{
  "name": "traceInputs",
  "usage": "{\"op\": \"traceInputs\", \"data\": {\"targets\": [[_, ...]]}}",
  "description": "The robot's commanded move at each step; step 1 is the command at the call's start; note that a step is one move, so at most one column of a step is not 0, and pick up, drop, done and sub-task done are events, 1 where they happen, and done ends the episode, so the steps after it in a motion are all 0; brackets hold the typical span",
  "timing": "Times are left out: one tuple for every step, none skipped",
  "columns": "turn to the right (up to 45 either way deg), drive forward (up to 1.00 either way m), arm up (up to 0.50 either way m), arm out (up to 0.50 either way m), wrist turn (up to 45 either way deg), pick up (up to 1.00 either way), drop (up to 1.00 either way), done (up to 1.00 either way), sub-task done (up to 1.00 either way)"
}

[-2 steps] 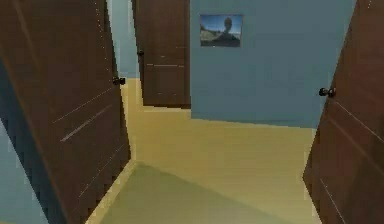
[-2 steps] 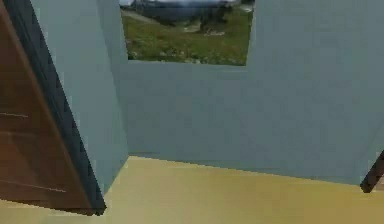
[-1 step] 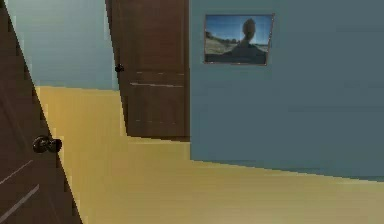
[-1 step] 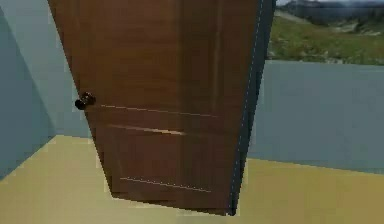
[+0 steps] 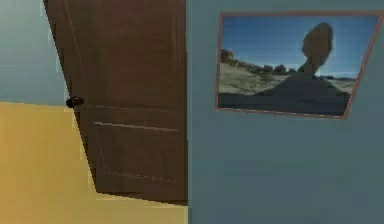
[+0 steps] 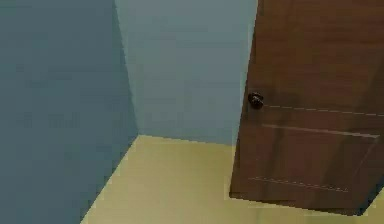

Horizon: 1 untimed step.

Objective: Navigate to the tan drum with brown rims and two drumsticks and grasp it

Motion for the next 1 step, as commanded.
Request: {"op": "traceInputs", "data": {"targets": [[-42.0,0.0,0.0,0.0,0.0,0.0,0.0,0.0,0.0]]}}
